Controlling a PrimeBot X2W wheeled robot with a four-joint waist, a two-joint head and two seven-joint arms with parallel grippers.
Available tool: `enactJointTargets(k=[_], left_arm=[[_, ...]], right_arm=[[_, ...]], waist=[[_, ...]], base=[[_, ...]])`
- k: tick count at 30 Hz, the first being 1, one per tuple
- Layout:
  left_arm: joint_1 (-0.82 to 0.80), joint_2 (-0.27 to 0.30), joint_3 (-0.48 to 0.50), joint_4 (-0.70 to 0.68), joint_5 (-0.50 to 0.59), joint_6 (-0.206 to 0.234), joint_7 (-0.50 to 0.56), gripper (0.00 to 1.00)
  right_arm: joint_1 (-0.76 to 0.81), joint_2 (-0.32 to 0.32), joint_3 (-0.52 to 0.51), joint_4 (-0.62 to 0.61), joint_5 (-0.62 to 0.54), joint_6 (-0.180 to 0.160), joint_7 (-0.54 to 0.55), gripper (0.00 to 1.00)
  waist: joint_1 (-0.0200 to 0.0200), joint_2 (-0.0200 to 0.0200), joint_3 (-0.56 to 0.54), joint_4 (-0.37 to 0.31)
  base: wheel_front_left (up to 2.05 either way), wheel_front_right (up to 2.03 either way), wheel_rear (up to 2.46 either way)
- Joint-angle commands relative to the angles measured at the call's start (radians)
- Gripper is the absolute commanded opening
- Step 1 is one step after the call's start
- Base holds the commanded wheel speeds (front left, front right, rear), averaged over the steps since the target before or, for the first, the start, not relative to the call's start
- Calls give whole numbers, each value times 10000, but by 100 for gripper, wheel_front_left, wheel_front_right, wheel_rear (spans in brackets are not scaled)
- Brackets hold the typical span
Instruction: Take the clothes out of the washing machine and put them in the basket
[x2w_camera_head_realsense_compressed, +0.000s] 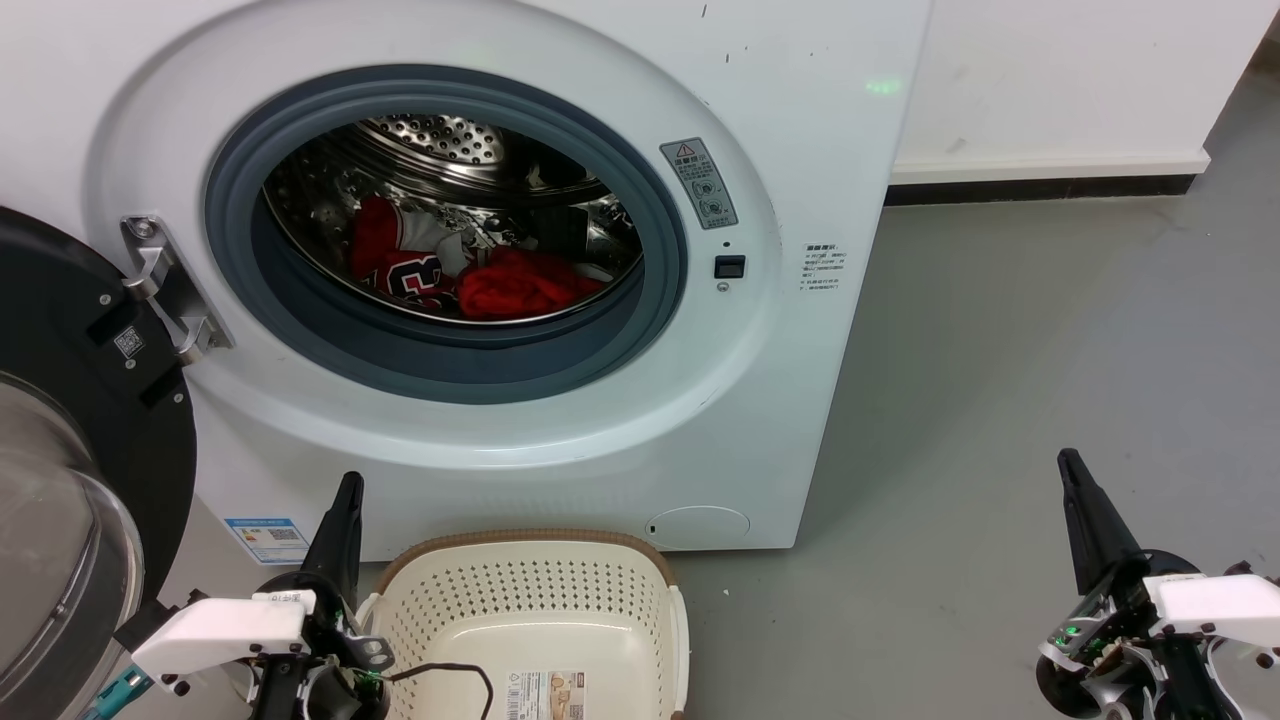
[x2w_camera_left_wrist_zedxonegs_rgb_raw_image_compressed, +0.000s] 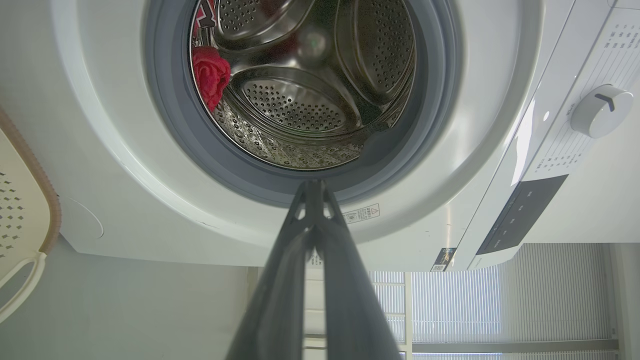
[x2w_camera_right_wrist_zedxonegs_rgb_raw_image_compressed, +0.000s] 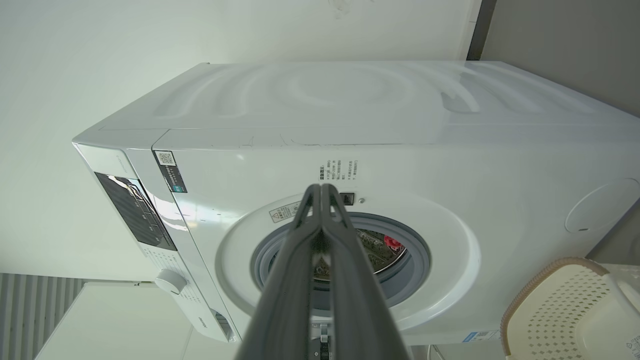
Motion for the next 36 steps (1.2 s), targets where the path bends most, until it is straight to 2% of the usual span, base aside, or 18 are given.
enactJointTargets(k=[1, 29, 30, 36], left_arm=[[-57, -20, 26, -10, 1, -16, 40, 0], [-57, -20, 26, -10, 1, -16, 40, 0], [0, 0, 0, 0, 0, 0, 0, 100], [8, -4, -300, -2, 68, 2, -242, 100]], right_arm=[[-139, 40, 4, 13, -43, -3, -2, 0], [-139, 40, 5, 13, -43, -3, -2, 0], [0, 0, 0, 0, 0, 0, 0, 100], [127, 3, 167, -107, -104, 0, -248, 100]], waist=[[0, -1, 0, 0], [0, -1, 0, 0], [0, -1, 0, 0], [0, -1, 4, -2]], base=[[0, 0, 0], [0, 0, 0], [0, 0, 0], [0, 0, 0]])
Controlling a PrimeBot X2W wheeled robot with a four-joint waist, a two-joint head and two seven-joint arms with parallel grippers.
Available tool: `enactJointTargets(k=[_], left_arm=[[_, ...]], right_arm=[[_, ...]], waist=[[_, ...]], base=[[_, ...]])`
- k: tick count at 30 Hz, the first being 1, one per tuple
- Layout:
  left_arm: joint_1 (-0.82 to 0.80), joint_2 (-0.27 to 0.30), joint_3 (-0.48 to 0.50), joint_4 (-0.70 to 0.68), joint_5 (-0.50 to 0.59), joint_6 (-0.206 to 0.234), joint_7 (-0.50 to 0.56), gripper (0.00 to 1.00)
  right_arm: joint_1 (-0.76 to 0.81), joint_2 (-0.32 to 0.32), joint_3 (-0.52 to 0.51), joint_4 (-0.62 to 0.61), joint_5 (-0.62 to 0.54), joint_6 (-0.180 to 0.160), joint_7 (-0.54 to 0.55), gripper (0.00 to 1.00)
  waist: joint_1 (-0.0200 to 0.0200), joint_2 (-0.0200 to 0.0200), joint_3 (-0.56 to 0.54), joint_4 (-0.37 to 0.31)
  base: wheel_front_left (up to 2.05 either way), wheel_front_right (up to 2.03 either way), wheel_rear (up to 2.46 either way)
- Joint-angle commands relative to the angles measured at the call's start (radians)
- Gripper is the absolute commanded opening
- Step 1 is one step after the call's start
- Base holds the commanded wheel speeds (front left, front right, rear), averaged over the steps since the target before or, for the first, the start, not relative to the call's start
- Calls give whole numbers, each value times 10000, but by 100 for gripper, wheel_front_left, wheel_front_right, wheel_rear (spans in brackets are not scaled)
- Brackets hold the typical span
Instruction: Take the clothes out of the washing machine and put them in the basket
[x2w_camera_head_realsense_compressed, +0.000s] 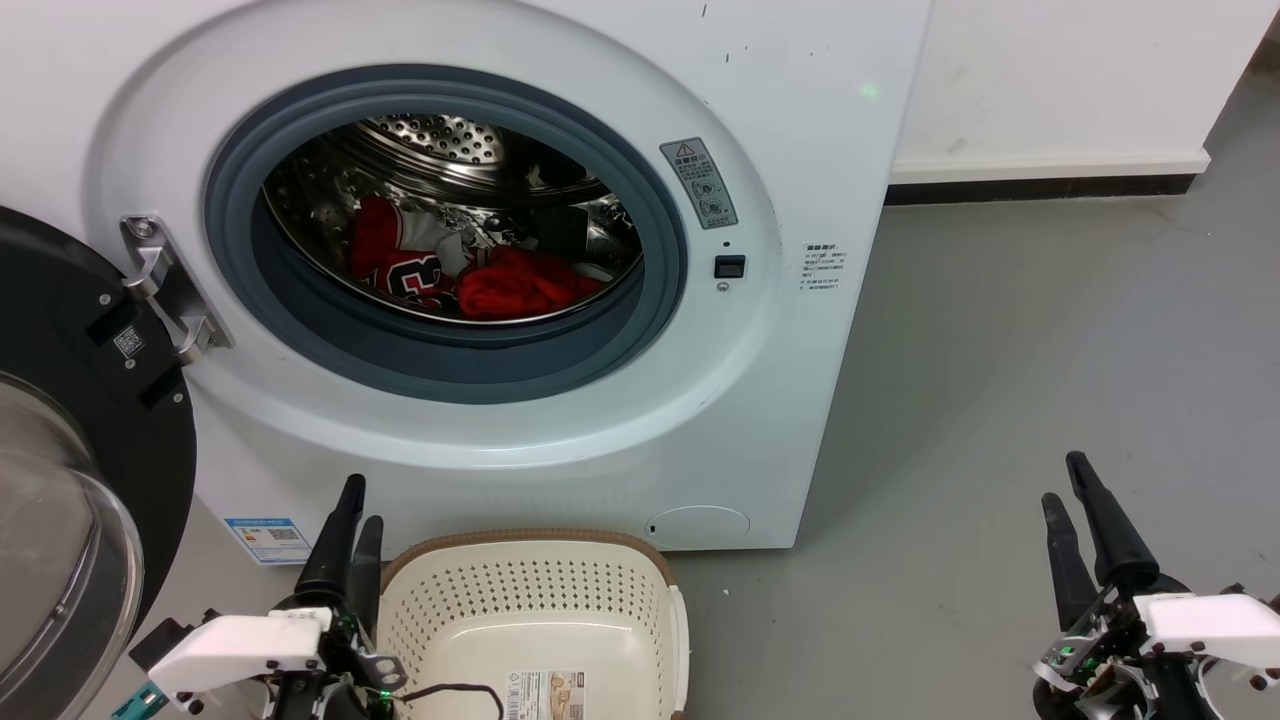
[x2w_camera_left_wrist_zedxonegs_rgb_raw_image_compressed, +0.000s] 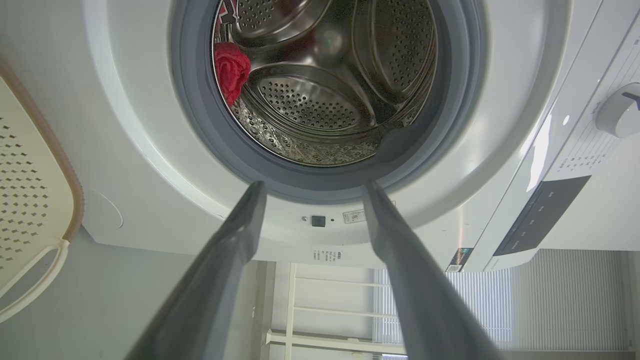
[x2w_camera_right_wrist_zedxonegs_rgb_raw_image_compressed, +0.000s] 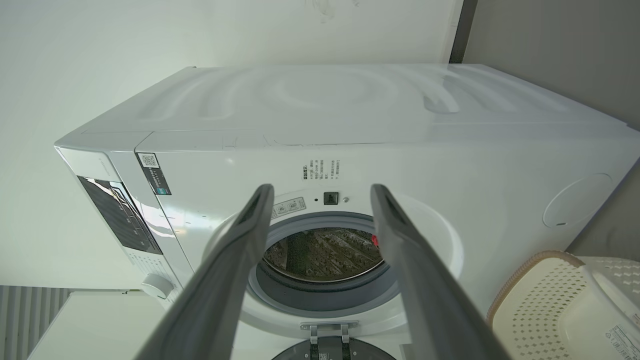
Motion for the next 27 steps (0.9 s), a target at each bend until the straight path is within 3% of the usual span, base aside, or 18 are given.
enactJointTargets(k=[1, 10, 27], left_arm=[[-225, 14, -172, -202, 74, -2, -126, 100], [-289, 15, -510, -543, 717, -3, -657, 100], [-343, 16, -785, -1238, 4231, -3, -1346, 100]], right_arm=[[-117, -2, 91, -286, -125, 2, -124, 100], [103, 1, 308, -670, -1044, 2, -647, 100], [399, 5, 441, -1511, -5393, 2, -1341, 100]], waist=[[0, -1, 3, -1], [0, -1, 1, 1], [0, -1, -14, 30]], base=[[0, 0, 0], [0, 0, 0], [0, 0, 0]])
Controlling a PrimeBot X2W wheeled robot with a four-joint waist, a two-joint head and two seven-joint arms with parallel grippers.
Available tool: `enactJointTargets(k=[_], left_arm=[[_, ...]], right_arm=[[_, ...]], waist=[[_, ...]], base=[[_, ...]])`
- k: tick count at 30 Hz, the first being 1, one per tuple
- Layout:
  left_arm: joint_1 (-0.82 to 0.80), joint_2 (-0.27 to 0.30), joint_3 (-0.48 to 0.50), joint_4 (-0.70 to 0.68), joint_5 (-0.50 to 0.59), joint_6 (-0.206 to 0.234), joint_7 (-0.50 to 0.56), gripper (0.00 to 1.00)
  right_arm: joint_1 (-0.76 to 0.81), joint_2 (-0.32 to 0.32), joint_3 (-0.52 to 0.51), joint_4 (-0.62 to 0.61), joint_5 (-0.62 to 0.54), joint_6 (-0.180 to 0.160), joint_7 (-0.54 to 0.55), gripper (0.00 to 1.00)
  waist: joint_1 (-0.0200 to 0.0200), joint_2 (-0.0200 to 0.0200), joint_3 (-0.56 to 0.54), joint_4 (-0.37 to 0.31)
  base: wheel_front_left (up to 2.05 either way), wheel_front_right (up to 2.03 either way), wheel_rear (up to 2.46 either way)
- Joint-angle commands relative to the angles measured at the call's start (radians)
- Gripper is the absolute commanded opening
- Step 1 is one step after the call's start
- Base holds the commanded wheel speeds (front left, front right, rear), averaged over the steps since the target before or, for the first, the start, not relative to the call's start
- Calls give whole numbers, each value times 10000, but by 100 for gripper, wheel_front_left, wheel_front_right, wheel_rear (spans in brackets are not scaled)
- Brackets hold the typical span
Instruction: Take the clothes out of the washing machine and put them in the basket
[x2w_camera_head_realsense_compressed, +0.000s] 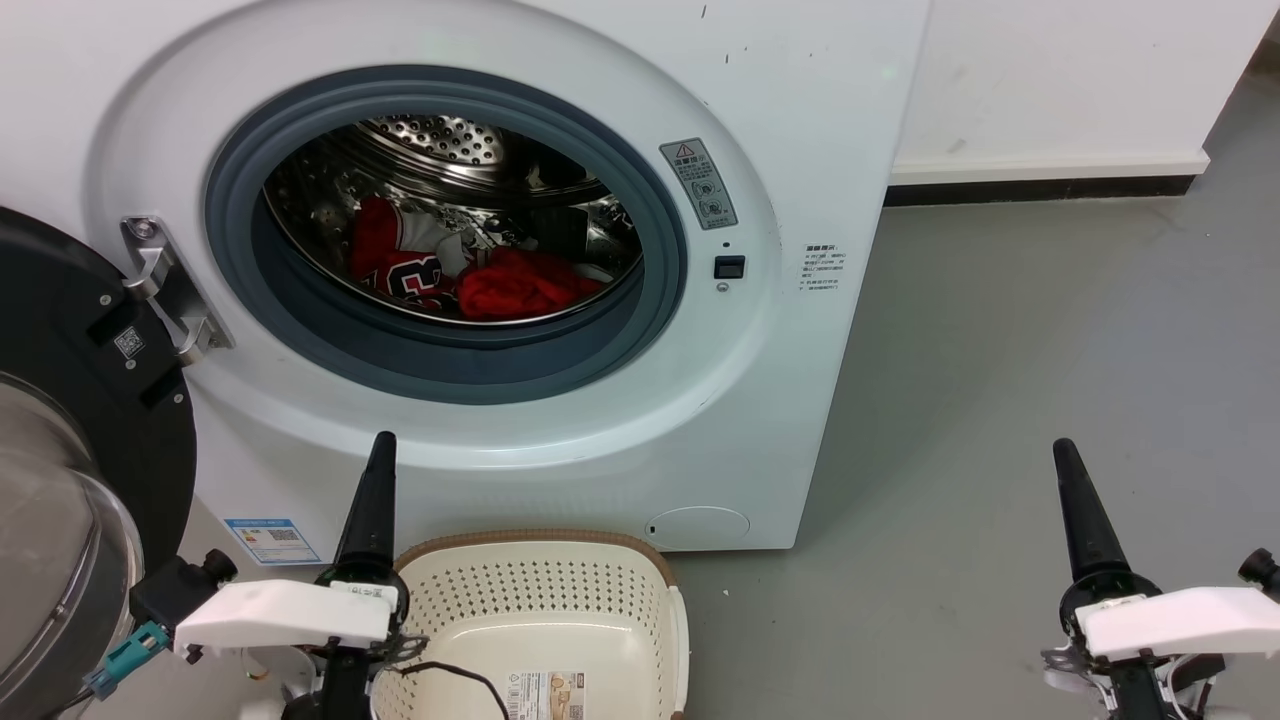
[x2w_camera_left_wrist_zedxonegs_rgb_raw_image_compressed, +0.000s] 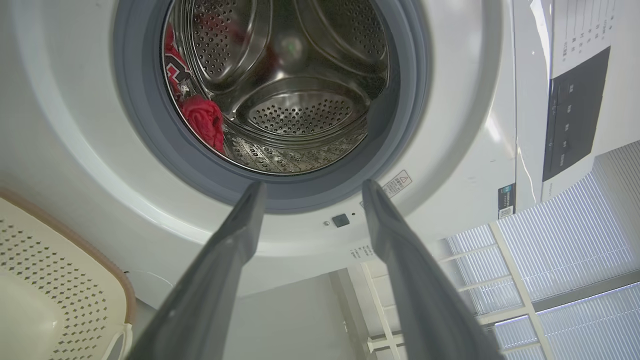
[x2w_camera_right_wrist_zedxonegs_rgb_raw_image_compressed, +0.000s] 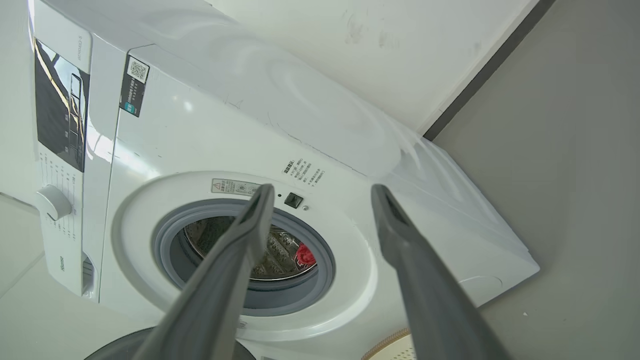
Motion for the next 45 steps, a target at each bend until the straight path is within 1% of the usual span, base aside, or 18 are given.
enactJointTargets(k=[1, 9, 18, 19, 29, 30, 31, 45], left_arm=[[-264, 21, -41, -219, 501, -3, -112, 100], [-291, 22, -262, -255, 2179, 111, -392, 100], [-330, 22, -402, -212, 3957, 208, -684, 100], [-323, 22, -454, -157, 4488, 254, -774, 100], [-350, 22, -562, -38, 5933, 401, -1069, 100], [-361, 22, -588, -9, 6333, 434, -1148, 100], [-364, 22, -588, 1, 6474, 441, -1169, 100], [-318, 22, -610, 41, 7949, 615, -1502, 100]], right_arm=[[7, -3, 1, -269, -593, 1, -131, 100], [171, -1, 97, -416, -2658, 1, -413, 100], [303, 1, 93, -464, -4310, 1, -659, 100], [346, 2, 107, -495, -4771, 1, -658, 100], [502, 5, 177, -705, -6122, 1, -744, 100], [530, 5, 196, -770, -6531, 1, -767, 100], [544, 6, 207, -796, -6651, 1, -789, 100], [747, 9, 295, -1006, -8171, 0, -893, 100]], waist=[[0, 0, -3, 0], [0, 0, -13, 7], [0, 0, -20, 12], [0, 0, -25, 10], [0, 0, -32, 14], [0, 0, -33, 25], [0, 0, -34, 29], [0, 0, -53, 116]], base=[[0, 0, 0], [0, 0, 0], [0, 0, 0], [0, 0, 0], [0, 0, 0], [0, 0, 0], [0, 0, 0], [0, 0, 0]])
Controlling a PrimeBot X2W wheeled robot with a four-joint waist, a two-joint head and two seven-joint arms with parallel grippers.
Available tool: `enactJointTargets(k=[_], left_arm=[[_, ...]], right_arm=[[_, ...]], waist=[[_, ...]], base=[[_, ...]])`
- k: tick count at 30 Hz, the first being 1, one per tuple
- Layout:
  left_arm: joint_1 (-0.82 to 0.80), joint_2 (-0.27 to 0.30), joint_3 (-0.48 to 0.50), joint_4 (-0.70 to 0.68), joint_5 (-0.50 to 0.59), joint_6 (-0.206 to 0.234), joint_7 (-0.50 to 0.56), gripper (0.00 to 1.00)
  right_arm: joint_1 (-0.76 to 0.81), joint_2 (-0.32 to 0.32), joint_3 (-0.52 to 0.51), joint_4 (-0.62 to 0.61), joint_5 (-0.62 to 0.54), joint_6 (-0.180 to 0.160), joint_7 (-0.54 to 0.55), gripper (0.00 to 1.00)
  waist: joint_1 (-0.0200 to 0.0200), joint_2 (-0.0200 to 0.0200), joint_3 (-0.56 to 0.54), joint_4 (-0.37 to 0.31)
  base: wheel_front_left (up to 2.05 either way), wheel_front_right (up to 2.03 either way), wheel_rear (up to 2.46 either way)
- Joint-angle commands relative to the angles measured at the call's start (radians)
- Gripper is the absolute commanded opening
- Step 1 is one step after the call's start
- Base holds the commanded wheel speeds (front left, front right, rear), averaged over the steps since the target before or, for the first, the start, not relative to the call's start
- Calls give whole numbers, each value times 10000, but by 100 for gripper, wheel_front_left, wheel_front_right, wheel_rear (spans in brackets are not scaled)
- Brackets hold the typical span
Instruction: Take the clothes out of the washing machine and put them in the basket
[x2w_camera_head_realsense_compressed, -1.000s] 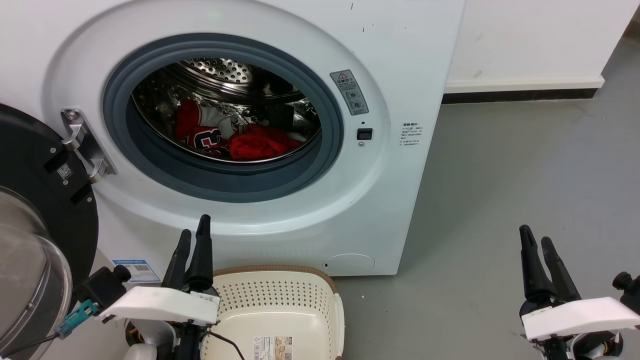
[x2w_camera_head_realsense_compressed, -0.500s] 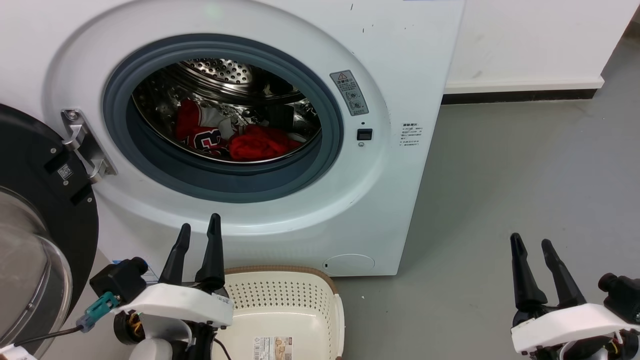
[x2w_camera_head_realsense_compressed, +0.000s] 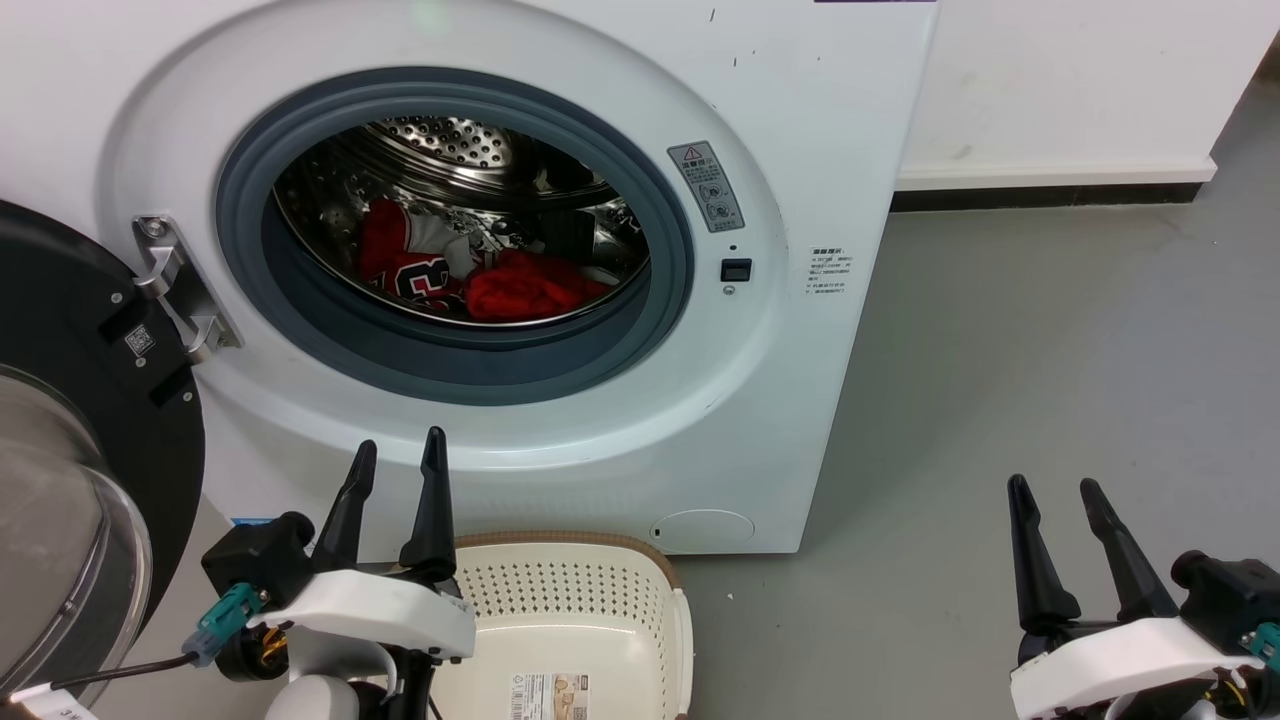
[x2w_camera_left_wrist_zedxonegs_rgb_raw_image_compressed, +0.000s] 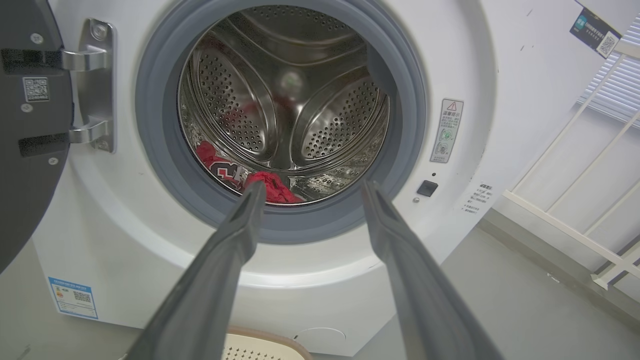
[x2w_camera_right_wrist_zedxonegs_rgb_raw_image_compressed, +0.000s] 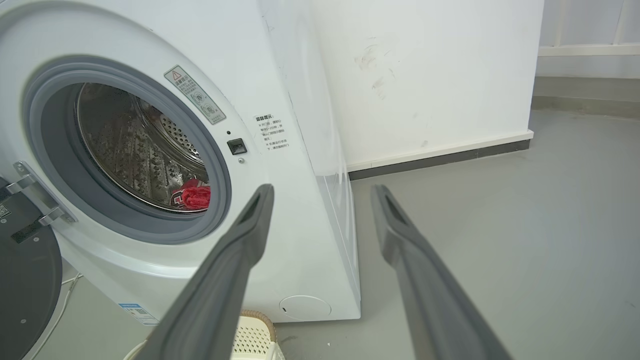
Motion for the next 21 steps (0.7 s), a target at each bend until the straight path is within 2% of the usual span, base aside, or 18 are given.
enactJointTargets(k=[1, 21], left_arm=[[-151, 14, -30, -39, 253, 53, -104, 100], [-10, 12, 79, 181, 2234, 237, -538, 100]], right_arm=[[3, 9, 9, -133, -295, 1, -43, 100], [268, 15, 25, -315, -2284, -1, -98, 100]], waist=[[0, -1, -5, 13], [0, -1, -14, 58]], base=[[0, 0, 0], [0, 0, 0]])
